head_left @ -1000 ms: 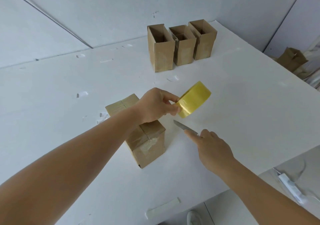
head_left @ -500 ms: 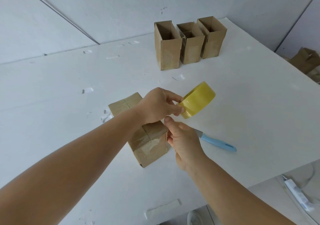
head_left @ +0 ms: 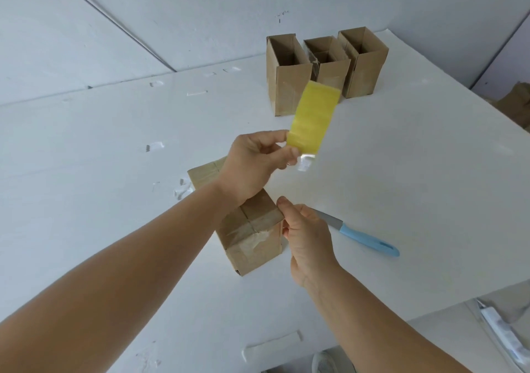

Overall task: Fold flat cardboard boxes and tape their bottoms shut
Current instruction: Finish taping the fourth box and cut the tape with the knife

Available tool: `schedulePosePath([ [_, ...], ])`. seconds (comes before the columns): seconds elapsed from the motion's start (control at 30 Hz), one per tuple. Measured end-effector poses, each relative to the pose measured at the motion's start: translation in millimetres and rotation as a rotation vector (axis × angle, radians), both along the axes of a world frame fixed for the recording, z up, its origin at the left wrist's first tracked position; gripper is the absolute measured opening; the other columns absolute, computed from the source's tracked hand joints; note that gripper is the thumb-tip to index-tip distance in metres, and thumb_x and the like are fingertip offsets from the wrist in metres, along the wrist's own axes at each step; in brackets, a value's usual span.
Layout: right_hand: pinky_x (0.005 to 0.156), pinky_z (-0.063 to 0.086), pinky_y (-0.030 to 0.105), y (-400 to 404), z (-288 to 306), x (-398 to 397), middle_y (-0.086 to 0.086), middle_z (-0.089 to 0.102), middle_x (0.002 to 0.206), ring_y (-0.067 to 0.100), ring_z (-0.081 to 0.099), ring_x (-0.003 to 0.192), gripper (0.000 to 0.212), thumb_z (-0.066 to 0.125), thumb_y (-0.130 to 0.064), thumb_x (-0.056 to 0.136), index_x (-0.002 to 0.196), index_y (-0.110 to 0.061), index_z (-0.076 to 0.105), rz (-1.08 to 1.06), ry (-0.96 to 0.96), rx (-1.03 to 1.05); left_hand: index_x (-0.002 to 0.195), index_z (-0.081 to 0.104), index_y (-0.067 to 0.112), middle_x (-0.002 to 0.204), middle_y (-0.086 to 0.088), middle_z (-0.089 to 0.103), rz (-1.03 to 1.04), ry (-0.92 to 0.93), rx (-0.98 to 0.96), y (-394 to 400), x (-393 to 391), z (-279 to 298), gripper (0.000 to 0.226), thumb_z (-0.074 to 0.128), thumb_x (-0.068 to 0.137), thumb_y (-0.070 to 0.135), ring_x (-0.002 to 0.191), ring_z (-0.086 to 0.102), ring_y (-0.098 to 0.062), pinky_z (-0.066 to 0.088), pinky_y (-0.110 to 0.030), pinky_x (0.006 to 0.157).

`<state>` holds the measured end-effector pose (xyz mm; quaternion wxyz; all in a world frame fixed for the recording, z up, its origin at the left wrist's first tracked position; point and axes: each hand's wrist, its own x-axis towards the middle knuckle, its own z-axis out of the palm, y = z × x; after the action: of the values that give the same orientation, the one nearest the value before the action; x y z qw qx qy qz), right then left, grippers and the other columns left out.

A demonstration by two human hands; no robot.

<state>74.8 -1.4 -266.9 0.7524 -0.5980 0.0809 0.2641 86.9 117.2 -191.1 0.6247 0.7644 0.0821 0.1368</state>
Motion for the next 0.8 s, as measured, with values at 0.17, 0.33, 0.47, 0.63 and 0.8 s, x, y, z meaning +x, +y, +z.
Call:
schedulePosePath([
  [0.17, 0.043, 0.034, 0.010, 1, -3, 2, -0.013, 0.040, 0.047, 0.003, 0.037, 0.044, 0.033, 0.068, -0.034, 0.080, 0.062, -0.017, 0.046, 0.040, -0.076, -0.088, 0.095, 0.076, 0.029, 0.067, 0.004, 0.069, 0.122, -0.066, -0.028, 18, -29, 0, 0.019, 0.072, 0.084, 0.014, 0.069, 0.060, -0.013, 0.052, -0.027, 0.071],
  [0.33, 0.052, 0.041, 0.019, 4, -7, -2, -0.003, 0.052, 0.066, 0.007, 0.049, 0.057, 0.038, 0.067, -0.046, 0.080, 0.081, -0.011, 0.052, 0.114, -0.006, -0.168, 0.094, 0.076, 0.032, 0.071, -0.003, 0.068, 0.204, -0.041, -0.008, 14, -47, -11, 0.018, 0.072, 0.083, 0.019, 0.069, 0.055, -0.016, 0.048, -0.028, 0.070],
  [0.47, 0.058, 0.038, 0.025, -5, -21, -4, 0.006, 0.054, 0.087, 0.013, 0.048, 0.071, 0.038, 0.059, -0.044, 0.088, 0.099, -0.008, 0.054, 0.193, -0.015, -0.380, 0.094, 0.075, 0.032, 0.068, 0.005, 0.069, 0.246, -0.040, -0.026, 14, -47, -11, 0.018, 0.072, 0.084, 0.018, 0.071, 0.056, -0.015, 0.048, -0.029, 0.073],
  [0.63, 0.066, 0.045, 0.025, 2, -9, 5, -0.002, 0.061, 0.082, 0.012, 0.058, 0.077, 0.035, 0.057, -0.056, 0.081, 0.090, -0.023, 0.058, 0.166, -0.148, -0.068, 0.099, 0.074, 0.027, 0.069, 0.006, 0.070, 0.218, -0.046, -0.024, 14, -47, -11, 0.018, 0.072, 0.084, 0.017, 0.071, 0.061, -0.009, 0.050, -0.024, 0.075],
  [0.8, 0.052, 0.042, 0.017, -3, -20, 3, -0.006, 0.063, 0.063, 0.001, 0.057, 0.053, 0.015, 0.054, -0.027, 0.091, 0.088, -0.015, 0.063, 0.326, 0.021, -0.146, 0.100, 0.073, 0.022, 0.069, 0.004, 0.070, 0.217, -0.030, -0.028, 14, -46, -12, 0.018, 0.072, 0.084, 0.015, 0.069, 0.061, -0.009, 0.051, -0.023, 0.075],
])
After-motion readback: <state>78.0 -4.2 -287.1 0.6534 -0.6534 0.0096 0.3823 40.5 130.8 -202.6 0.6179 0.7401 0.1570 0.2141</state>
